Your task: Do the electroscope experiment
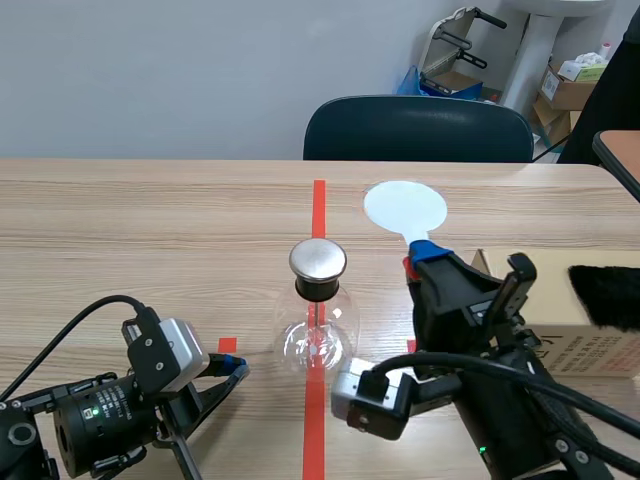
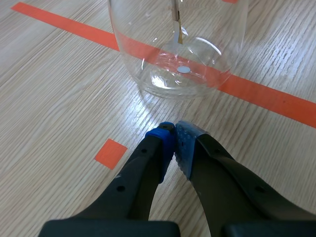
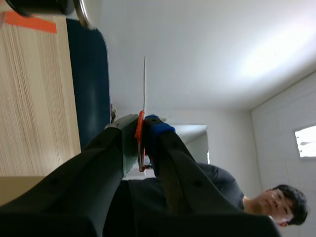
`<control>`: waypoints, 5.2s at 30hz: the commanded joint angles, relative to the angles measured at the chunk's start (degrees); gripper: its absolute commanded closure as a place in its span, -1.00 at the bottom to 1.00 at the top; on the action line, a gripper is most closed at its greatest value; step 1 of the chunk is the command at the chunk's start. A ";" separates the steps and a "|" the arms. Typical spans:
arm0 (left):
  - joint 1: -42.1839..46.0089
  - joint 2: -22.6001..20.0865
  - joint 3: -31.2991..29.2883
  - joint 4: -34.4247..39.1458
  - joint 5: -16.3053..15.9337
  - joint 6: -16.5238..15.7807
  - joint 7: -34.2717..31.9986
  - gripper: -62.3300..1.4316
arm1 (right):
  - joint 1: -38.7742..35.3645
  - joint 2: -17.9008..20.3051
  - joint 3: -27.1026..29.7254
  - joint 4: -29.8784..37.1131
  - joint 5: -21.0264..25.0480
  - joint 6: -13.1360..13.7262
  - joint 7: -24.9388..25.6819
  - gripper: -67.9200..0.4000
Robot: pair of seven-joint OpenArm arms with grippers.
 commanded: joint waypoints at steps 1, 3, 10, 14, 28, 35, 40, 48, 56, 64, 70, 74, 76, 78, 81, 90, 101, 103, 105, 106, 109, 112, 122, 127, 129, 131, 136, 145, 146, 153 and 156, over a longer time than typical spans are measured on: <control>-0.17 0.31 -0.22 0.98 -0.35 -0.13 -0.57 0.87 | 0.66 0.61 0.17 1.07 -0.04 -0.76 -2.08 0.94; -0.17 0.31 -0.22 0.98 -0.35 -0.13 -0.57 0.87 | 0.66 0.61 0.17 1.07 -0.04 -0.76 -4.74 0.94; -0.15 0.28 -0.22 0.98 -0.35 -0.13 0.33 0.87 | 0.66 0.61 0.17 1.07 -0.04 -0.57 -11.80 0.94; -0.15 0.28 -0.22 0.98 -0.35 -0.13 0.50 0.87 | 0.66 0.61 0.17 1.07 -0.04 -0.57 -13.40 0.94; -0.17 0.28 -0.22 0.98 -0.35 -0.11 0.24 0.87 | 0.68 0.61 0.17 1.07 -0.04 1.99 -2.32 0.94; -0.17 0.31 -0.22 0.98 -0.35 -0.11 -2.40 0.87 | 0.68 0.61 0.17 1.07 -0.04 1.99 9.92 0.94; -0.17 0.31 -0.22 0.98 -0.35 -0.11 -3.21 0.87 | 0.68 0.61 0.17 1.07 -0.04 1.99 16.81 0.94; -0.17 0.31 -0.22 0.98 -0.35 -0.11 -3.17 0.87 | 0.68 0.61 0.17 1.07 -0.04 1.99 22.14 0.94; -0.20 0.31 -0.22 0.98 -0.35 -0.09 -3.19 0.87 | 0.68 0.61 0.17 1.07 -0.04 1.99 22.93 0.94; -0.20 0.31 -0.22 0.98 -0.35 1.25 -3.19 0.87 | 0.68 0.61 0.17 1.07 -0.04 1.99 22.51 0.94; -0.20 0.31 -0.22 0.98 -0.35 1.38 -3.19 0.87 | 0.68 0.61 0.17 1.07 -0.04 1.99 16.24 0.94; -0.20 0.31 -0.22 0.98 -0.35 1.38 -3.19 0.87 | 0.68 0.61 0.17 1.07 -0.04 1.99 9.90 0.94; -0.20 0.31 -0.22 0.98 -0.35 1.38 -3.19 0.87 | 0.68 0.61 0.17 1.07 -0.04 1.99 6.38 0.94; -0.20 0.31 -0.22 0.98 -0.35 1.38 -3.19 0.87 | 0.68 0.61 0.17 1.07 -0.04 1.99 2.60 0.94; -0.20 0.31 -0.22 0.98 -0.35 1.38 -3.19 0.87 | 0.68 0.61 0.17 1.07 -0.04 1.99 -2.80 0.94; -0.17 0.31 -0.22 0.98 -0.35 1.36 -3.17 0.87 | 0.68 0.61 0.17 1.07 -0.04 1.99 -13.33 0.94; -0.17 0.31 -0.22 0.98 -0.35 1.36 -2.93 0.87 | 0.68 0.61 0.17 1.07 -0.04 2.01 -14.25 0.94; -0.17 0.31 -0.22 0.98 -0.35 1.36 -2.93 0.87 | 0.68 0.61 0.17 1.07 -0.04 2.01 -14.25 0.94; -0.17 0.31 -0.22 0.98 -0.35 1.36 -2.93 0.87 | 0.68 0.61 0.17 1.07 -0.04 2.01 -14.25 0.94; -0.17 0.31 -0.22 0.98 -0.35 1.36 -2.93 0.87 | 0.68 0.61 0.17 1.07 -0.04 2.01 -14.23 0.94; -0.17 0.31 -0.22 0.98 -0.35 1.36 -2.95 0.87 | 0.68 0.61 0.17 1.07 -0.04 2.01 -14.23 0.94; -0.17 0.31 -0.22 0.98 -0.35 1.36 -2.95 0.87 | 0.68 0.61 0.17 1.07 -0.04 2.01 -14.23 0.94; -0.17 0.31 -0.22 0.98 -0.35 1.36 -2.56 0.87 | 0.68 0.61 0.17 1.07 -0.04 2.01 -14.23 0.94; -0.17 0.31 -0.22 0.98 -0.35 1.36 -2.56 0.87 | 0.68 0.61 0.17 1.07 -0.04 2.01 -14.23 0.94; -0.17 0.31 -0.22 0.98 -0.35 1.38 -2.56 0.87 | 0.68 0.61 0.17 1.07 -0.04 2.01 -14.23 0.94; -0.17 0.28 -0.22 0.98 -0.35 1.38 -2.56 0.87 | 0.68 0.61 0.17 1.07 -0.04 2.01 -14.23 0.94; -0.17 0.28 -0.22 0.98 -0.35 1.38 -2.56 0.87 | 0.68 0.61 0.17 1.07 -0.04 2.12 -14.01 0.94; -0.17 0.28 -0.22 0.98 -0.35 1.38 -2.56 0.87 | 0.68 0.59 0.17 1.07 -0.04 2.21 -13.79 0.94; -0.17 0.28 -0.22 0.98 -0.35 1.38 -2.56 0.87 | 0.68 0.59 0.17 1.07 -0.04 2.21 -13.79 0.94; -0.17 0.26 -0.22 0.98 -0.35 1.38 -2.56 0.87 | 0.68 0.59 0.17 1.07 -0.04 2.21 -13.81 0.94; -0.17 0.15 -0.22 0.98 -0.35 1.38 -2.56 0.87 | 0.68 0.59 0.17 1.07 -0.04 2.21 -13.81 0.94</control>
